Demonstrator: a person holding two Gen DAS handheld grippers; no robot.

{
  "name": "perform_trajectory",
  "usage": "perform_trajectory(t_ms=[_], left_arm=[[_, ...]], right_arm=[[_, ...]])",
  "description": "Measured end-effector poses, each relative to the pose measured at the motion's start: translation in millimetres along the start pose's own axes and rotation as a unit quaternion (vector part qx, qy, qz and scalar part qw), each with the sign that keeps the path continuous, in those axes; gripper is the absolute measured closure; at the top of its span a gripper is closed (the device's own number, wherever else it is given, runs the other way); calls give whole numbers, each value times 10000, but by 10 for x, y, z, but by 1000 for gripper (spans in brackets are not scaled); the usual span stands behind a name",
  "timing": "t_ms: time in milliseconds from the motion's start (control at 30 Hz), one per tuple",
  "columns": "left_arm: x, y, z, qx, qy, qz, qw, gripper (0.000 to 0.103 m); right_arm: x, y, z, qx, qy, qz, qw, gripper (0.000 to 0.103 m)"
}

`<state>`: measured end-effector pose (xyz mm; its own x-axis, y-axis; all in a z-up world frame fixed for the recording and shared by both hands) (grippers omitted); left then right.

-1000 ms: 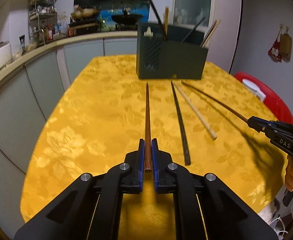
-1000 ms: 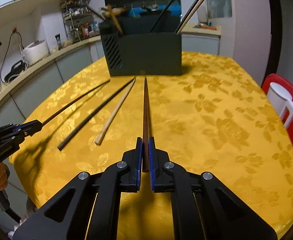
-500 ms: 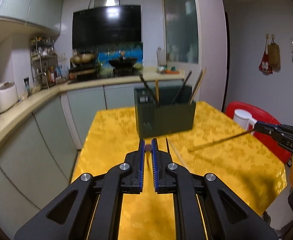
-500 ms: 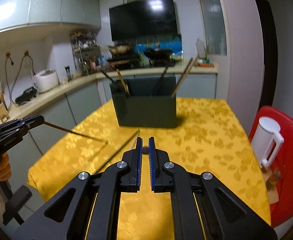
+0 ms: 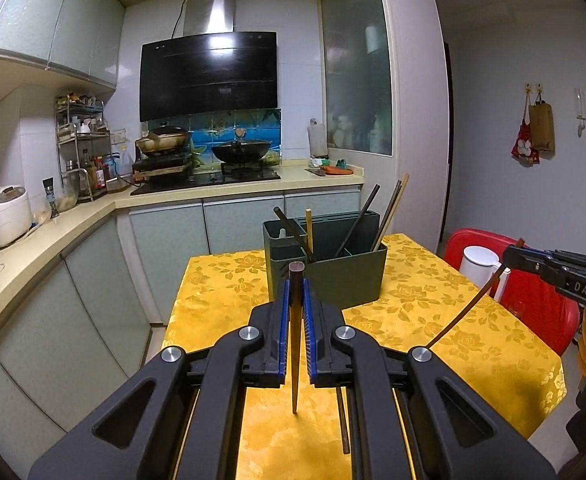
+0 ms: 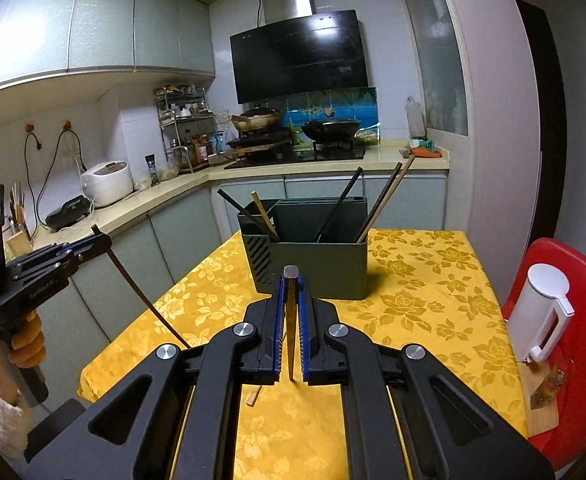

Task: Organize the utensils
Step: 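Lift both chopsticks and carry them over the green holder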

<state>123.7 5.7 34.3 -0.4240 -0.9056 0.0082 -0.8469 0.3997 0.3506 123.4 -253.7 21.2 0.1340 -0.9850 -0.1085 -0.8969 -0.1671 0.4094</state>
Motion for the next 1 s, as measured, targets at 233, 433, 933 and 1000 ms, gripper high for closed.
perform_trajectory(t_ms=[233, 433, 933, 1000], left_arm=[[-11, -88, -76, -71, -107, -11, 9999, 97], [-22, -203, -228, -166, -139, 141, 9997, 97], [178, -687, -904, -99, -386, 490, 9980, 97], [205, -756, -1077, 7, -417, 534, 9977, 97]], right_arm=[[29, -125, -169, -94, 9, 113, 9999, 96], [158, -207, -403, -120, -63, 86, 9999, 96], [359, -497, -1026, -68, 26, 298, 9995, 96], [368, -543, -1136, -13, 41, 326, 9995, 96]])
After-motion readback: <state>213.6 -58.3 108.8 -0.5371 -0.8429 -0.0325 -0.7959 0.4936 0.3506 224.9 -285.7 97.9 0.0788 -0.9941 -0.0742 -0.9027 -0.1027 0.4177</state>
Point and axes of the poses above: each gripper's, at about its wrist camera, not at the fingertips, and y roughly against the way its jaws point, x to its right, z to its underside, the point moved 4 cm from there along -y, roughly the way its jaws point, and after that the axes turned 7 degrees about z, right-handed, at the moved point
